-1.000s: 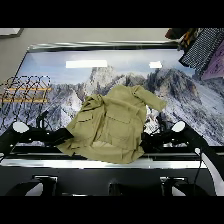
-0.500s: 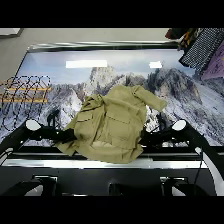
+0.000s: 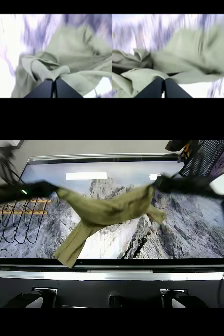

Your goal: Fold the clothes and pants, and hang the long-sleeved shirts on hangers.

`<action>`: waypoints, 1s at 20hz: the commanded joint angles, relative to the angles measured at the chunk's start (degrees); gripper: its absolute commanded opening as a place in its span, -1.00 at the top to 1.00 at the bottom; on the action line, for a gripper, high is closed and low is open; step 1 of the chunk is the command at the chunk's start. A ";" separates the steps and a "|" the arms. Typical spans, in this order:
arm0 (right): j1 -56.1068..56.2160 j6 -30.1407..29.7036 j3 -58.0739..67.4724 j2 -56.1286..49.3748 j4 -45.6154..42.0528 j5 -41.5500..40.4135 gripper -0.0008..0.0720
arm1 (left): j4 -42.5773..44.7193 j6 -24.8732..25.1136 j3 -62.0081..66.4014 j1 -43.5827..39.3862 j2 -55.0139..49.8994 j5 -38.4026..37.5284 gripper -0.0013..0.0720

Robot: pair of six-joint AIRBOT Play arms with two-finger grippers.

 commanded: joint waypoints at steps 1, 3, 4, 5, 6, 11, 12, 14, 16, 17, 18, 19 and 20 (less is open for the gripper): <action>0.04 0.35 22.84 1.49 -9.20 -1.05 0.91 | 1.44 0.15 20.15 -0.04 1.75 0.68 0.92; 0.04 0.35 29.83 5.05 -11.67 -0.55 0.91 | 1.42 0.13 25.31 -0.07 4.55 0.66 0.92; 0.04 0.35 31.06 7.98 -12.55 -0.66 0.91 | 1.44 0.13 26.23 -0.04 6.45 0.68 0.92; 0.04 0.35 31.08 11.13 -13.57 -0.48 0.91 | 1.79 -0.48 26.36 -0.04 8.92 0.66 0.92; 0.04 0.39 31.08 14.27 -14.71 0.72 0.91 | 3.13 -2.51 26.36 -0.04 11.10 0.20 0.92; 0.04 3.21 31.08 24.00 -18.05 5.64 0.90 | 7.48 -8.17 26.34 -0.04 17.77 -6.16 0.92; 0.04 4.33 31.08 24.68 -18.10 5.29 0.90 | 7.48 -10.12 26.34 -0.04 18.10 -7.80 0.92; 0.04 4.90 31.08 24.50 -18.56 4.96 0.90 | 7.45 -12.57 26.32 -0.07 17.68 -10.82 0.92; 0.04 5.95 31.06 22.53 -19.56 5.64 0.90 | 7.30 -12.59 26.14 -0.07 16.31 -11.89 0.92; 0.04 6.27 31.04 20.90 -19.87 6.40 0.90 | 7.21 -12.59 25.77 -0.09 15.17 -11.89 0.92; 0.04 7.26 30.62 18.56 -19.96 7.13 0.90 | 7.19 -12.57 25.18 -0.11 13.44 -11.98 0.92; 0.04 7.39 30.34 15.96 -19.96 8.20 0.90 | 7.19 -12.52 24.13 -0.11 11.26 -12.11 0.92; 0.04 7.41 30.34 12.70 -20.11 9.75 0.90 | 7.21 -12.44 22.73 -0.11 8.94 -12.07 0.92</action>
